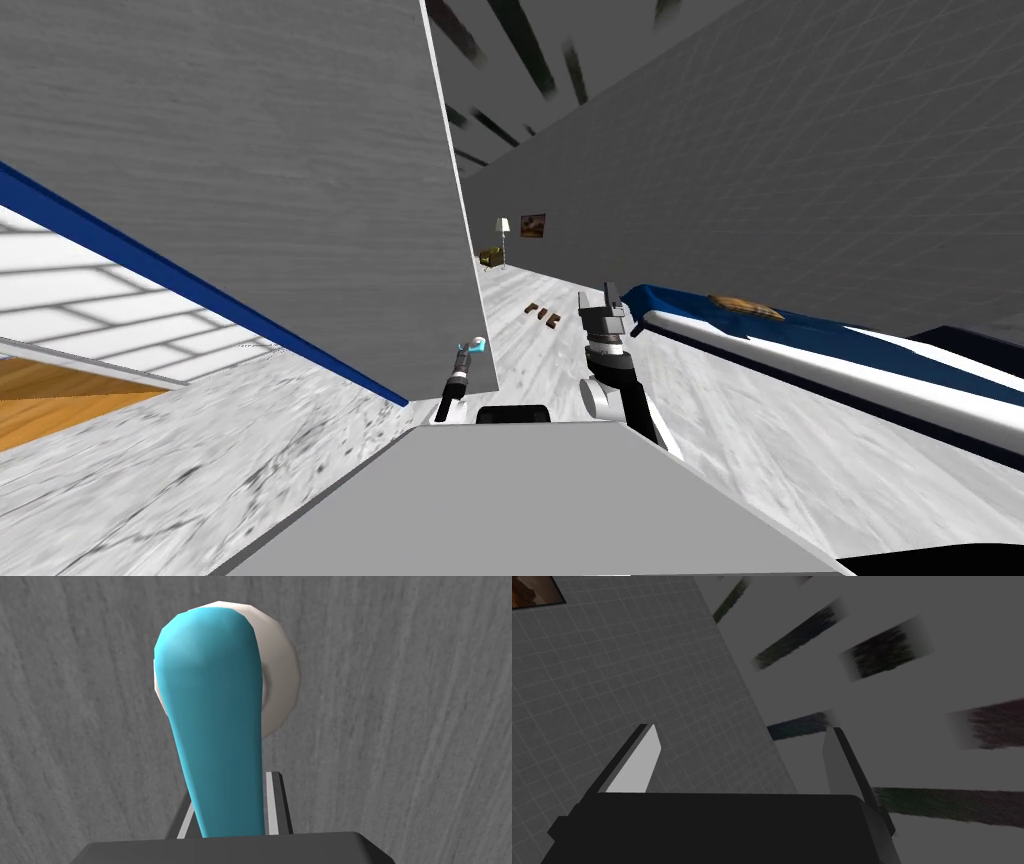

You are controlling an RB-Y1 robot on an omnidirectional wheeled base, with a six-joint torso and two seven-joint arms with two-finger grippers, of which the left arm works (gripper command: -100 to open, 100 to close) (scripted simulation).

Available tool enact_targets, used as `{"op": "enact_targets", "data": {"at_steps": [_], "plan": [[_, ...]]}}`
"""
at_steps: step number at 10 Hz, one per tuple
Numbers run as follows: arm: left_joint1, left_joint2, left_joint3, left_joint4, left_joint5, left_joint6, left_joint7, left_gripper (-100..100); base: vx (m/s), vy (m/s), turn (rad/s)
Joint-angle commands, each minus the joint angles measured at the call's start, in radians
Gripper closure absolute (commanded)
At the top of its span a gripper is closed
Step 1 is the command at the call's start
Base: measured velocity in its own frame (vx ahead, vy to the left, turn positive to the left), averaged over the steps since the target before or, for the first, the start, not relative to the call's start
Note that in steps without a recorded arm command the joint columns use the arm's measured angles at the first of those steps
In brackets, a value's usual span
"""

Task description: Push the door open

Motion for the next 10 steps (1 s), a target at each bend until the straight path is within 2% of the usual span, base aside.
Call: {"op": "enact_targets", "data": {"at_steps": [1, 5, 9, 10], "plan": [[-0.009, 0.004, 0.033, 0.002, 0.013, -0.007, -0.010, 100, 0.190, -0.103, 0.102], [-0.013, -0.008, 0.081, 0.008, 0.036, -0.008, -0.025, 100, 0.189, -0.111, 0.080], [-0.016, -0.022, 0.113, 0.012, 0.050, -0.009, -0.035, 100, 0.202, -0.086, 0.065], [-0.009, -0.015, 0.115, 0.015, 0.050, -0.008, -0.035, 100, 0.083, -0.011, 0.037]]}}
